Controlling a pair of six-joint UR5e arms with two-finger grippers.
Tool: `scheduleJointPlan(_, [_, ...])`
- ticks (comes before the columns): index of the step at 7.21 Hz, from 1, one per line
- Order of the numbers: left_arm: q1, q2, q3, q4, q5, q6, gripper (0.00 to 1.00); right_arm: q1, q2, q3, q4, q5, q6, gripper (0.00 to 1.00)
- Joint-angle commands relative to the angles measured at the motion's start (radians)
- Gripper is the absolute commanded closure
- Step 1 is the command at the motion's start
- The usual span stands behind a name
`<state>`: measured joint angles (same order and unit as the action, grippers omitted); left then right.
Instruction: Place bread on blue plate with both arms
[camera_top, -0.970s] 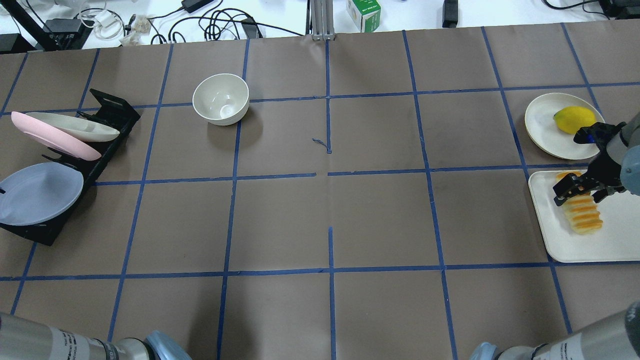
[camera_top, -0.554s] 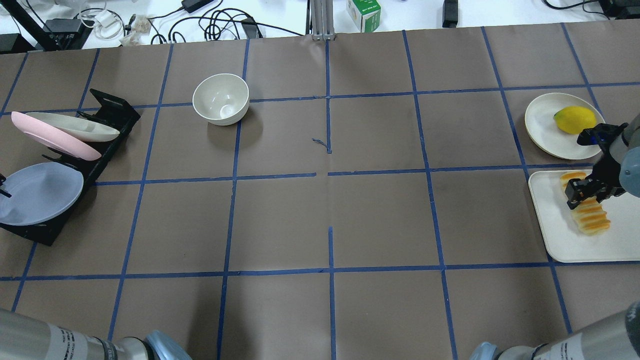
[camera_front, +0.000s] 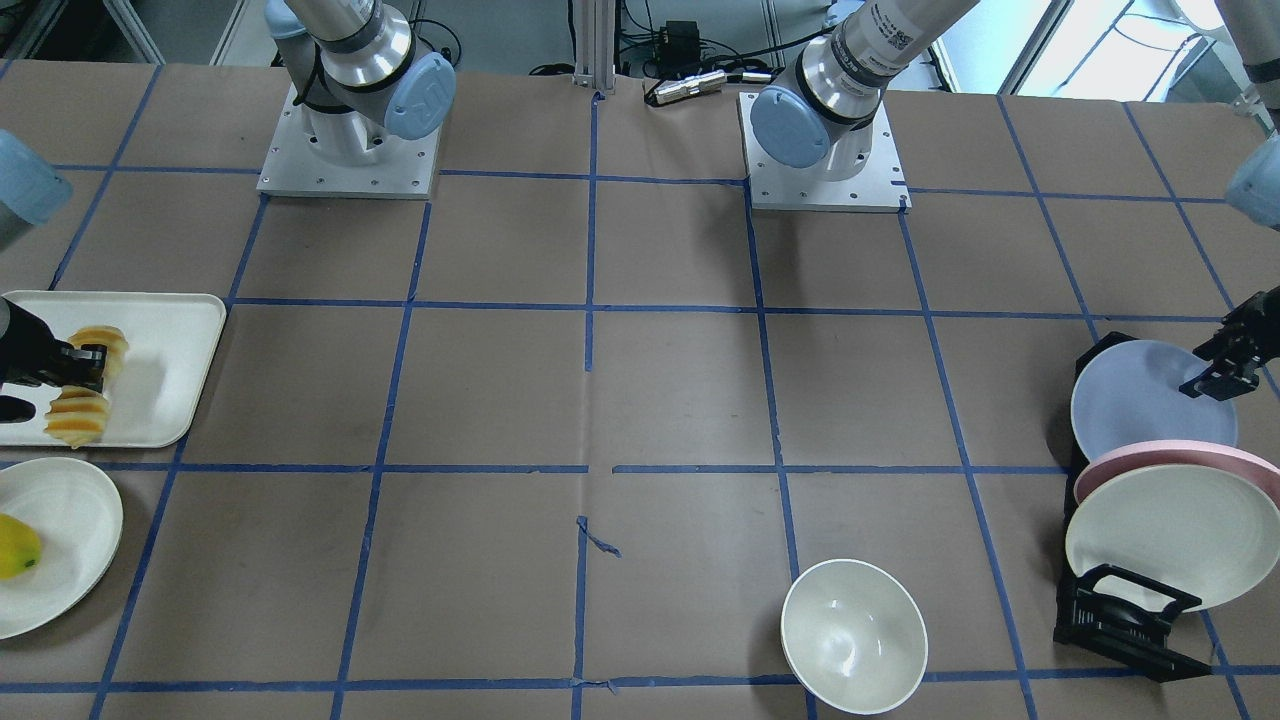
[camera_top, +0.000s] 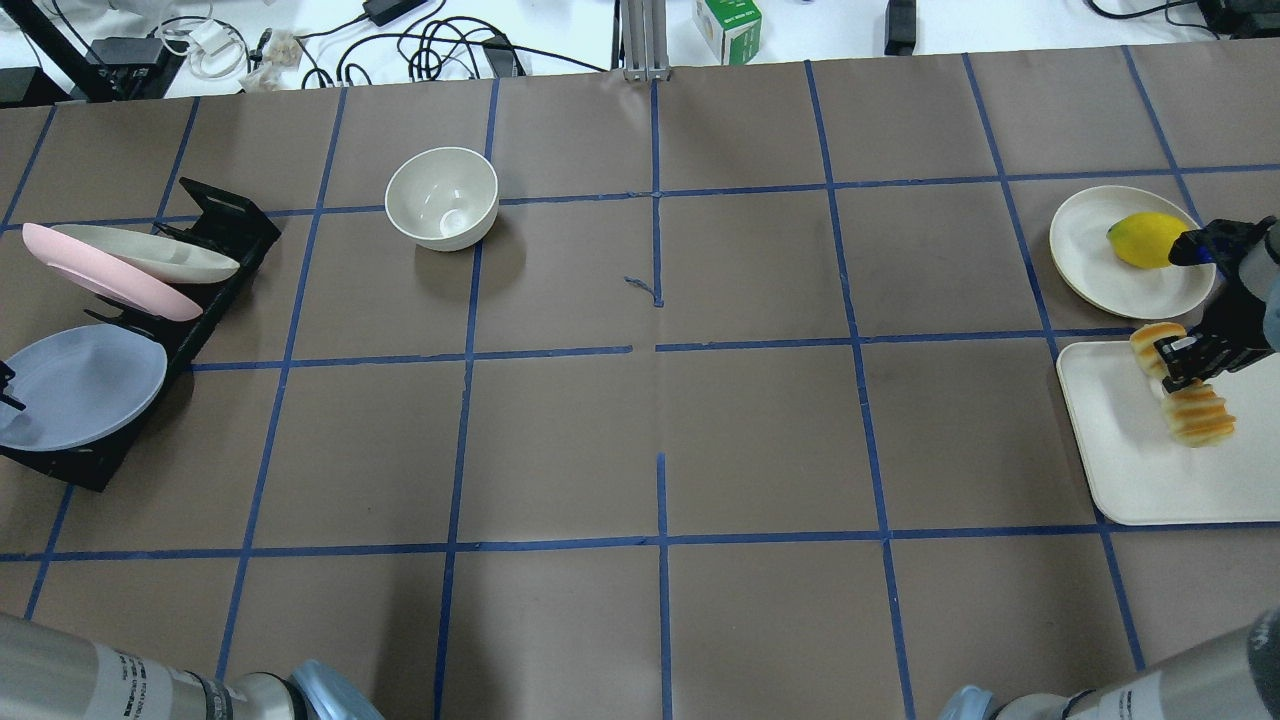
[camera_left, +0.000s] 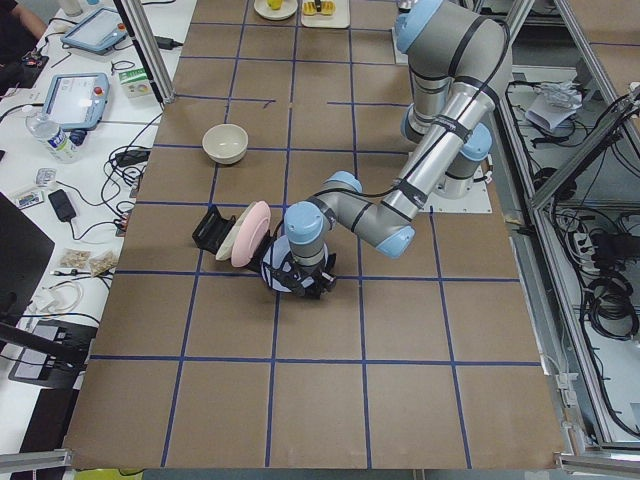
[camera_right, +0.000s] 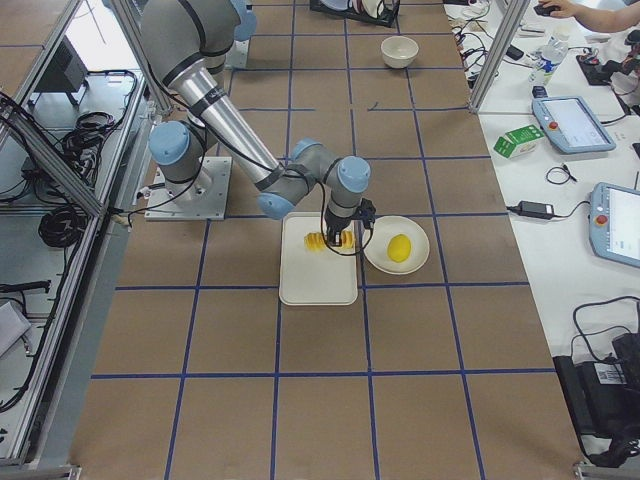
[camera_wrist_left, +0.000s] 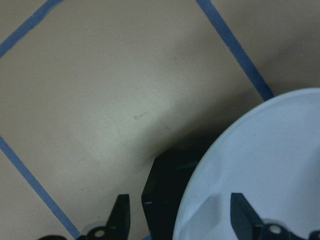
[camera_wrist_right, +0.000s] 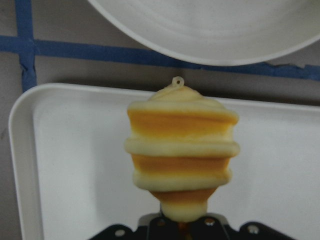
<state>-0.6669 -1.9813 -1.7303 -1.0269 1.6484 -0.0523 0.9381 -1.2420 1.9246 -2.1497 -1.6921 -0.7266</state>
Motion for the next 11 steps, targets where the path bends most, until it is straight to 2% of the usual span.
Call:
scheduleJointPlan(1, [0.003,0.004,0.001,-0.008,-0.001,-0.001,1.0,0.013,-0.011,-0.071,0.082,0.017,-0.004,1.0])
scheduleJointPlan(3, [0.007,0.007,0.003,-0.012,0.001,-0.001,1.0,0.024,-0.014,-0.126,0.123,0.018,-0.004,1.0])
scheduleJointPlan(6, [0.016,0.035,0.006,-0.079,0.007,-0.001,1.0,0.115,-0.034,-0.31,0.366,0.032,0.077,1.0])
scheduleJointPlan(7, [0.029,0.045,0.008,-0.081,0.013,0.002,1.0,0.143,-0.034,-0.361,0.416,0.032,0.096,1.0])
scheduleJointPlan(8, [0.033,0.065,0.02,-0.137,0.016,0.003,1.0,0.175,-0.034,-0.415,0.468,0.04,0.111,1.0])
scheduleJointPlan(10, [0.039,0.12,0.035,-0.206,0.046,0.006,1.0,0.205,-0.017,-0.504,0.52,0.041,0.182,1.0])
scheduleJointPlan(11, [0.039,0.143,0.044,-0.222,0.065,0.009,1.0,0.206,-0.016,-0.506,0.539,0.043,0.208,1.0])
